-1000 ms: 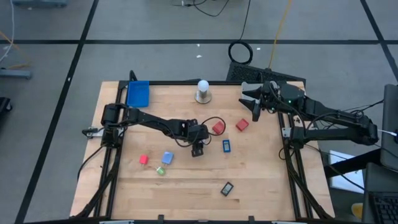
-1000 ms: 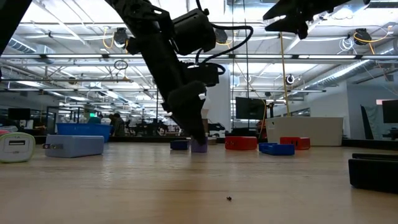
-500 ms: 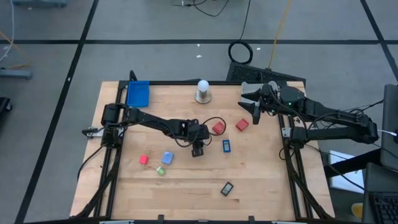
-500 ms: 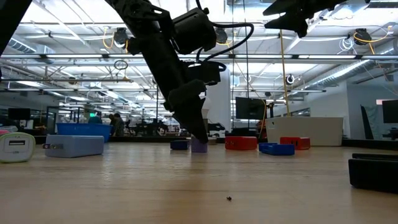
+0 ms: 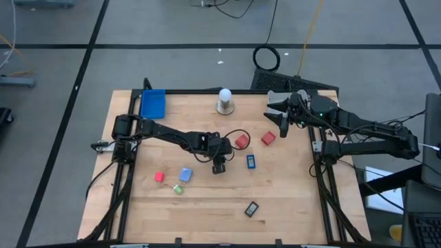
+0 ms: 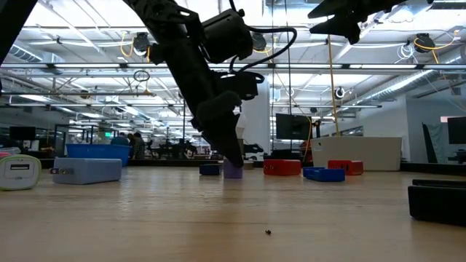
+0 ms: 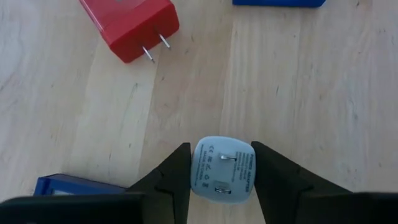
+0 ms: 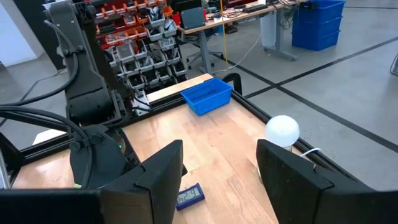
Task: Pick & Place Office items
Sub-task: Put the purple charger adapter into the gray bin
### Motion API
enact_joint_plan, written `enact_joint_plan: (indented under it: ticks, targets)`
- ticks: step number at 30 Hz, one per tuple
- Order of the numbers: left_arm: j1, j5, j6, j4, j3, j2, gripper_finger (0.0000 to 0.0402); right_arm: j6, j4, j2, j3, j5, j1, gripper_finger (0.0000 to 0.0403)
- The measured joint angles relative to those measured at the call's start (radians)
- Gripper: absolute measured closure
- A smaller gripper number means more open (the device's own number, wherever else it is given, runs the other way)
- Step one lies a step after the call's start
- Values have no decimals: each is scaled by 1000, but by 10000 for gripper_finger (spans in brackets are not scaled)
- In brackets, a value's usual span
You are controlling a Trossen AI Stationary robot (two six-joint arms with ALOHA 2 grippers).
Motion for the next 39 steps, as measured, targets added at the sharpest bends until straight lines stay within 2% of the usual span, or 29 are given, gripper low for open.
enact_joint_plan:
  ticks: [8,23,30,34,39]
  targets:
    - [12,10,-13,-24,22,-52,265,-19,43,0,0,0,0,206]
    - [151,52,-114,-2,23,-361,265,-250,192,0,0,8,-1,206]
    - [220,86,-210,65,23,-431,265,-379,223,15,0,94,-1,206]
    - [243,104,-276,145,23,-446,265,-459,240,53,1,113,1,206]
    - [275,108,-379,214,22,-454,258,-548,297,132,1,188,15,206]
